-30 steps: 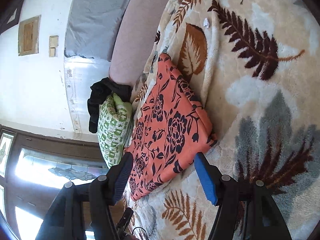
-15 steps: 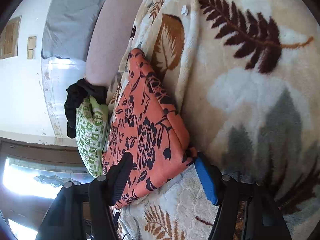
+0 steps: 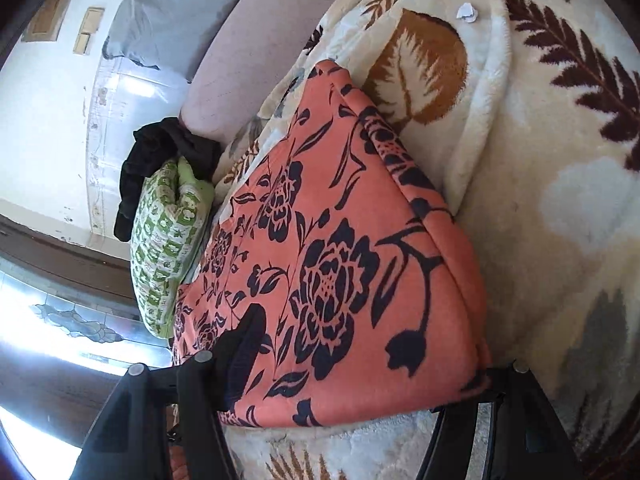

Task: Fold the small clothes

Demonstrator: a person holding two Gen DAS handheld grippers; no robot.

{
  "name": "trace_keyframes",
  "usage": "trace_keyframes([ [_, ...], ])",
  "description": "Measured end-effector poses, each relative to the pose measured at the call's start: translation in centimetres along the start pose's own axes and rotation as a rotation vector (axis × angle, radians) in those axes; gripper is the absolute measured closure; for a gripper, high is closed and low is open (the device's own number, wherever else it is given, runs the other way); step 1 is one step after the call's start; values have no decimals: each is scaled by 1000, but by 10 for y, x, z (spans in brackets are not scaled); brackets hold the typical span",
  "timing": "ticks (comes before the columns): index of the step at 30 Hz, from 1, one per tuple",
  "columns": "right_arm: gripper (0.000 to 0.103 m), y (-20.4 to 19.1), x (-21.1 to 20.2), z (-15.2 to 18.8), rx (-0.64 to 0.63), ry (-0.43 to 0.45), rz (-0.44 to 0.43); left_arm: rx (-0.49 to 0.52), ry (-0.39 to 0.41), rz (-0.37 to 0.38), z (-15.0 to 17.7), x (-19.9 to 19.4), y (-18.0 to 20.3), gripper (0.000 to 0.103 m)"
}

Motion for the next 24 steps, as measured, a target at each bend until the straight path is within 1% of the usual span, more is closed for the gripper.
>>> trace_keyframes([
  [1,35,-4,2,-2,-18,11,7,10,-4,-10,-1,2,0,47],
  [2,38,-6,4,-3,-30,22,26,12,-7,-13,-1,4,0,45],
  [3,50,-7,6,-4,-38,33,49,11,-5,-9,-1,5,0,41],
  [4,60,-6,8,-5,-47,42,80,13,-1,-13,-1,5,1,41],
  [5,73,-4,8,-6,-55,47,111,18,4,-22,-1,5,2,41],
  [6,76,-3,8,-7,-55,48,115,25,18,-30,-2,4,2,48],
  [7,78,-4,7,-7,-53,52,111,37,43,-47,-4,3,2,61],
  [8,82,-6,4,-8,-60,58,106,54,56,-62,-6,2,2,77],
  [10,84,-13,-4,-9,-92,85,105,45,67,-51,-7,-1,1,81],
  [12,85,-22,-13,-8,-137,122,111,68,81,-70,-4,-6,5,84],
  [14,86,-31,-24,-4,-178,158,120,89,98,-83,0,-16,11,86],
  [16,86,-38,-37,2,-209,191,123,92,106,-71,9,-33,18,86],
  [19,86,-46,-64,17,-241,232,126,107,117,-72,35,-68,25,86],
  [21,86,-46,-84,28,-245,241,133,108,108,-89,56,-87,21,86],
  [23,86,-42,-99,41,-243,228,139,119,86,-129,78,-99,6,85],
  [24,86,-35,-104,48,-241,217,158,109,70,-163,89,-102,-5,81],
])
Point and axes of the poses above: each gripper's, at about its wrist camera, not at the fingertips, and x roughly the way its jaws point, y to its right, z to its underside, the point moved 8 cm from there along x, roughly the way its jaws point, and after that the axes turned 6 degrees about z, right-handed, at the moved point
